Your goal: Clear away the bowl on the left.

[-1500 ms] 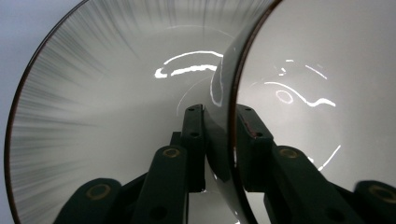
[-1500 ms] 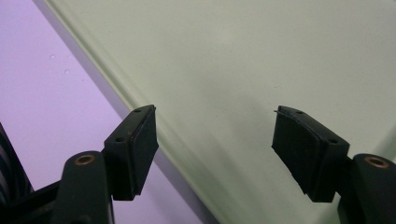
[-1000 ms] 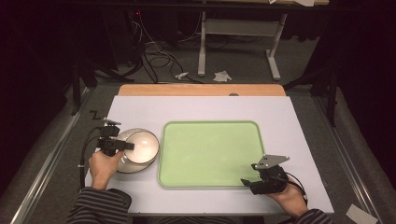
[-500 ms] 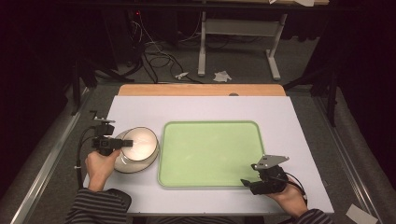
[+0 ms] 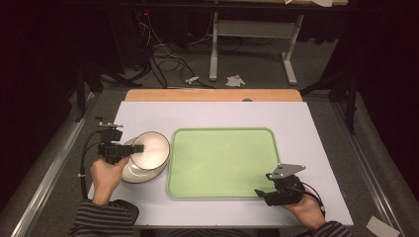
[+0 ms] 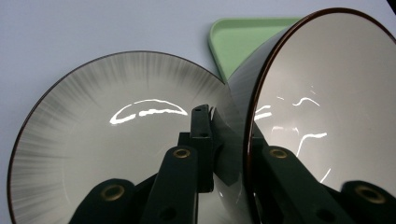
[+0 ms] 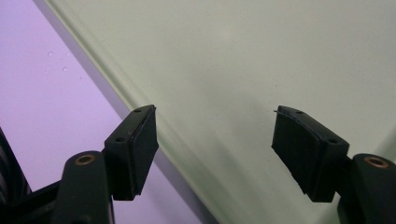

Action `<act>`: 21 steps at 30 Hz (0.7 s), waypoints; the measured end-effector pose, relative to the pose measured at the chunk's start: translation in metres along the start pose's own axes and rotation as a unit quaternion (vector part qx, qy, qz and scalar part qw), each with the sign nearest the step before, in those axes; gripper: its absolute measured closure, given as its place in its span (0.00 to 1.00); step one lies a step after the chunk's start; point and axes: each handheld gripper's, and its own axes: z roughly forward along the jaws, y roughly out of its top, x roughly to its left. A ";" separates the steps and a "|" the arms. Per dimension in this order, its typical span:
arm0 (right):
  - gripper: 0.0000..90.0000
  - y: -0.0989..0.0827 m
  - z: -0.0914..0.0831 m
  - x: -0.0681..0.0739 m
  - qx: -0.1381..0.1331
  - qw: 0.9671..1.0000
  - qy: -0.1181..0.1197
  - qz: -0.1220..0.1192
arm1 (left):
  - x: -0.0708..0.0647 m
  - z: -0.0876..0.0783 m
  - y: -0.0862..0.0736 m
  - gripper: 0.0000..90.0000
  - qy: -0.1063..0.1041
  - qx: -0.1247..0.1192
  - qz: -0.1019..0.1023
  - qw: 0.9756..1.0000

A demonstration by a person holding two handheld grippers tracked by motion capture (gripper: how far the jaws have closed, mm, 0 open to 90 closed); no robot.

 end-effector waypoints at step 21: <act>0.36 0.000 0.001 0.001 0.003 1.000 -0.002 0.002 | -0.071 0.027 0.013 0.91 -0.040 0.035 0.101 0.994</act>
